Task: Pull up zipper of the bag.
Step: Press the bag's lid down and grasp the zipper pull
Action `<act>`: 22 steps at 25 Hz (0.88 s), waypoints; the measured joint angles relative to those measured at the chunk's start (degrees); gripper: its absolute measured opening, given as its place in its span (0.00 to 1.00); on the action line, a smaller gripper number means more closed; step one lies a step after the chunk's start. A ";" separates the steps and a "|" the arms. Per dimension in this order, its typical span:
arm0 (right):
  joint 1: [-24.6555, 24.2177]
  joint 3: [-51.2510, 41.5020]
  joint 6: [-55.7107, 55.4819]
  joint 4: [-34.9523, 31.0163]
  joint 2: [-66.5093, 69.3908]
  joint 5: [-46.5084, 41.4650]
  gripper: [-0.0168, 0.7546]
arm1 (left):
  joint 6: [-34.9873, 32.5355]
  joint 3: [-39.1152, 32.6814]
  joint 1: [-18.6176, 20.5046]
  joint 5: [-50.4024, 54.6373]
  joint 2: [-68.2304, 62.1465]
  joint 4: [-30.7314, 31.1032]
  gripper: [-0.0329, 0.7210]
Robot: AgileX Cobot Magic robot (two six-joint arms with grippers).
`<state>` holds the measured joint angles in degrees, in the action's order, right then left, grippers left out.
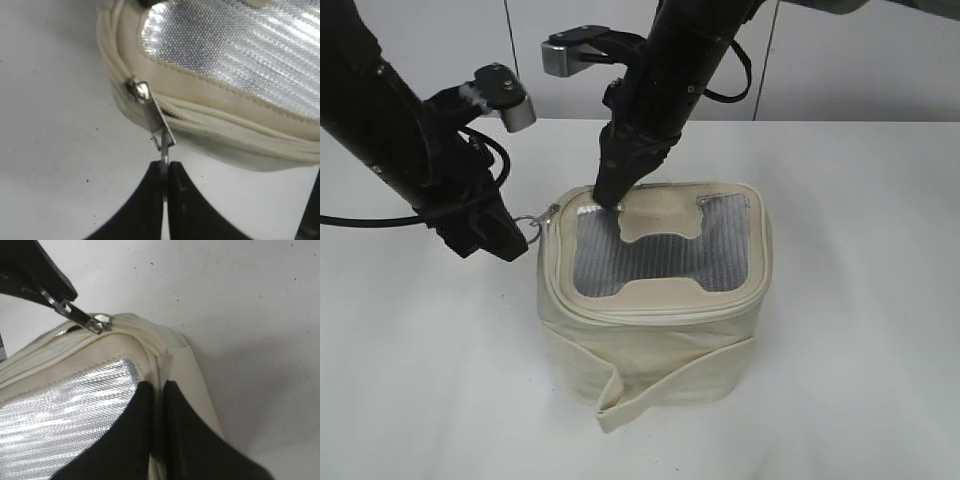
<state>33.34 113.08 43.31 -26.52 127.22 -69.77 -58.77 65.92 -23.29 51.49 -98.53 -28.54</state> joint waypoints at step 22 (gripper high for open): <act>0.00 0.00 -2.93 0.44 -0.06 0.00 0.08 | 9.99 -0.36 -0.71 11.30 0.28 -1.58 0.04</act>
<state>33.34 113.08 40.38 -26.08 127.16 -69.77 -48.78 65.55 -24.00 62.79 -98.25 -30.11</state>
